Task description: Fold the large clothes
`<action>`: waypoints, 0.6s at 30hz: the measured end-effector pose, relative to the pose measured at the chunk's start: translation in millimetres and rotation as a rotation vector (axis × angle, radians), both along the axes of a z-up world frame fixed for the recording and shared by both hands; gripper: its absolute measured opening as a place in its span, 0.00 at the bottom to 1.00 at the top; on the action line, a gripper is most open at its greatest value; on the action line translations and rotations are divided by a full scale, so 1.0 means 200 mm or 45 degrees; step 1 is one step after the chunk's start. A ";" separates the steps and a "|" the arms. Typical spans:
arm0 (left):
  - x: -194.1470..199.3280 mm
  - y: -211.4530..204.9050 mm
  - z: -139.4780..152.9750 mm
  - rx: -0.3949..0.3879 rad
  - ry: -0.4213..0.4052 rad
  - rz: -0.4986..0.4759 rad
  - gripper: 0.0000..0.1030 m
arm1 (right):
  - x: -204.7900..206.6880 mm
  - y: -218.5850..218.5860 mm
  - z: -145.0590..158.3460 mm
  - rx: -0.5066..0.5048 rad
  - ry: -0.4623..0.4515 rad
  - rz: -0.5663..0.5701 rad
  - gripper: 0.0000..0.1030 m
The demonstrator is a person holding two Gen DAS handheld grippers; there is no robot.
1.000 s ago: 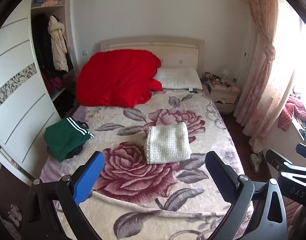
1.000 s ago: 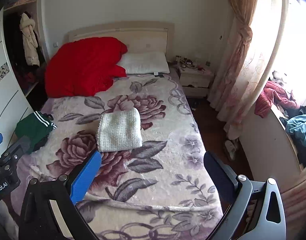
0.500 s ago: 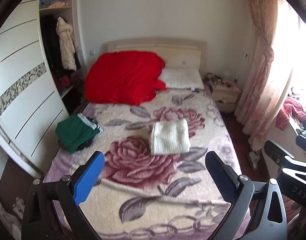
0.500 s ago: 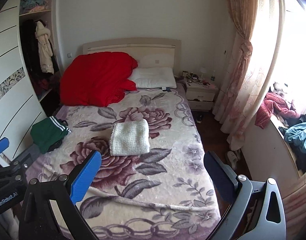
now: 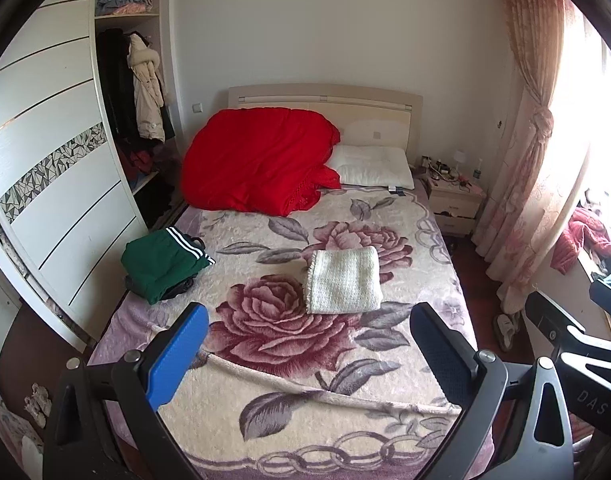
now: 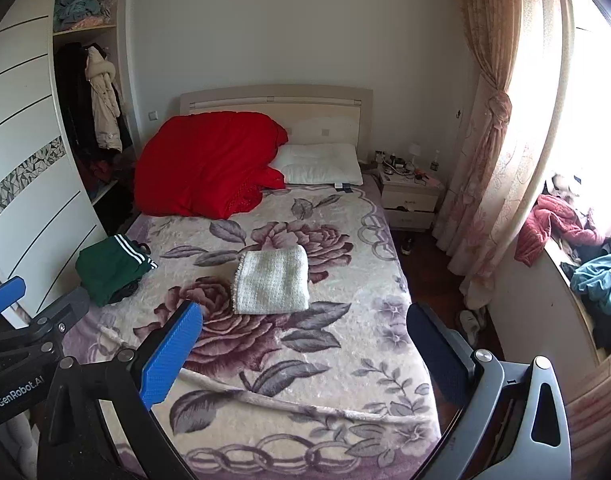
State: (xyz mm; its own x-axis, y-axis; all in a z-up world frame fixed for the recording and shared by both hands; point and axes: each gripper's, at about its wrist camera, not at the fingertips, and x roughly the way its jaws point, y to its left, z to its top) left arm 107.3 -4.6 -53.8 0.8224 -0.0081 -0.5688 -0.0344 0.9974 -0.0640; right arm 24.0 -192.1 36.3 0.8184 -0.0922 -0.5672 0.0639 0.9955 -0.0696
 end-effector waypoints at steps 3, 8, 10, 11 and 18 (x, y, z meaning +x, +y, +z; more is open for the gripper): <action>-0.01 0.00 0.01 0.013 -0.022 0.007 1.00 | -0.01 0.01 0.02 -0.008 -0.011 0.009 1.00; -0.01 0.01 0.02 0.018 -0.032 0.004 1.00 | -0.01 0.00 0.04 -0.012 -0.025 0.015 1.00; -0.01 0.01 0.02 0.016 -0.032 0.005 1.00 | -0.01 0.01 0.05 -0.018 -0.034 0.016 1.00; -0.01 0.02 0.02 0.019 -0.033 0.009 1.00 | -0.02 0.01 0.05 -0.020 -0.037 0.017 1.00; -0.03 0.02 0.04 0.026 -0.048 0.026 1.00 | -0.03 0.02 0.06 -0.023 -0.046 0.019 1.00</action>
State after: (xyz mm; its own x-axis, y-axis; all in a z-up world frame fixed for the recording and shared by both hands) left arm 101.5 -1.5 -46.7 0.8434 0.0201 -0.5370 -0.0526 0.9976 -0.0452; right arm 18.1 -187.7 47.7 0.8399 -0.0897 -0.5354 0.0520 0.9950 -0.0851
